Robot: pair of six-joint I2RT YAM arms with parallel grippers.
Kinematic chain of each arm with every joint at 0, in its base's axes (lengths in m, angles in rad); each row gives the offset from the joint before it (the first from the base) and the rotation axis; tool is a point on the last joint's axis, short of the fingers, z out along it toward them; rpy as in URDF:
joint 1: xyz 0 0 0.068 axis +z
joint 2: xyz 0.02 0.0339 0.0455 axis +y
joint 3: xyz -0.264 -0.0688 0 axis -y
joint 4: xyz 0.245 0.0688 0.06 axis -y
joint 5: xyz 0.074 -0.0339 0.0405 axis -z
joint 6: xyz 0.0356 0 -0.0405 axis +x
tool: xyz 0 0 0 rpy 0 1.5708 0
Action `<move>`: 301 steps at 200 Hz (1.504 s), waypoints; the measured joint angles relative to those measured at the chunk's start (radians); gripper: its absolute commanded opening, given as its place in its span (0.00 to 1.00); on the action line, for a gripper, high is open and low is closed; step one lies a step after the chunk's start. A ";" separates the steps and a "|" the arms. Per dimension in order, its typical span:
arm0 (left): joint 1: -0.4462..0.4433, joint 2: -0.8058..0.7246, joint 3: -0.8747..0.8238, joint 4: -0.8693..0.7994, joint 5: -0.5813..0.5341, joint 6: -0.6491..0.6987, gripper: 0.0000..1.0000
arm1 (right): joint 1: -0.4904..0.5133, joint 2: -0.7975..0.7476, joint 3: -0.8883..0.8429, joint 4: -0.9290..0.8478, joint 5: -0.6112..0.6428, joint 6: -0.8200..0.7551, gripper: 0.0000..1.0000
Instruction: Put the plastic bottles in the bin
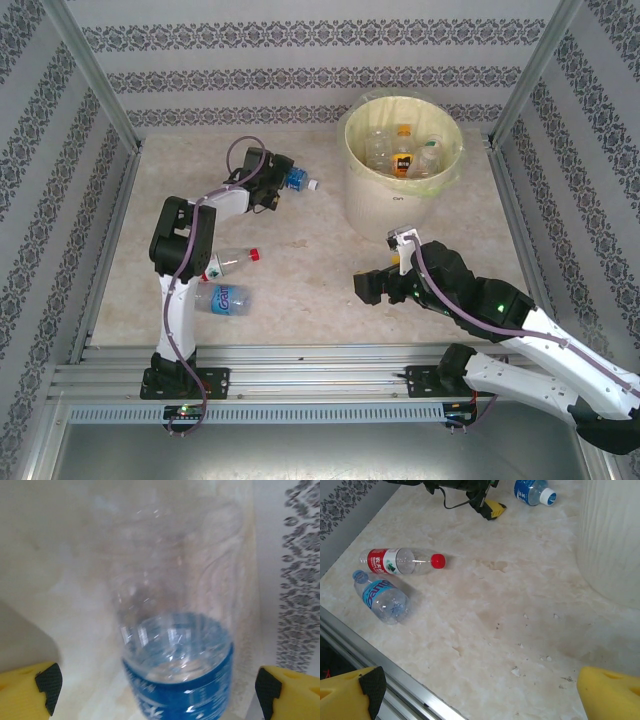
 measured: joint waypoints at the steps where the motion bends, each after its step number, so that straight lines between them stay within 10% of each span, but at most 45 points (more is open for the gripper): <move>1: 0.000 0.001 0.001 0.002 0.000 0.000 1.00 | 0.000 0.000 0.000 0.000 0.000 0.000 0.98; 208: 0.024 0.090 0.068 0.091 0.052 -0.042 0.62 | 0.000 -0.013 0.000 -0.019 0.018 0.007 0.98; 301: 0.031 -0.389 -0.420 0.248 0.344 0.173 0.63 | 0.000 0.057 0.054 -0.023 -0.091 0.008 0.98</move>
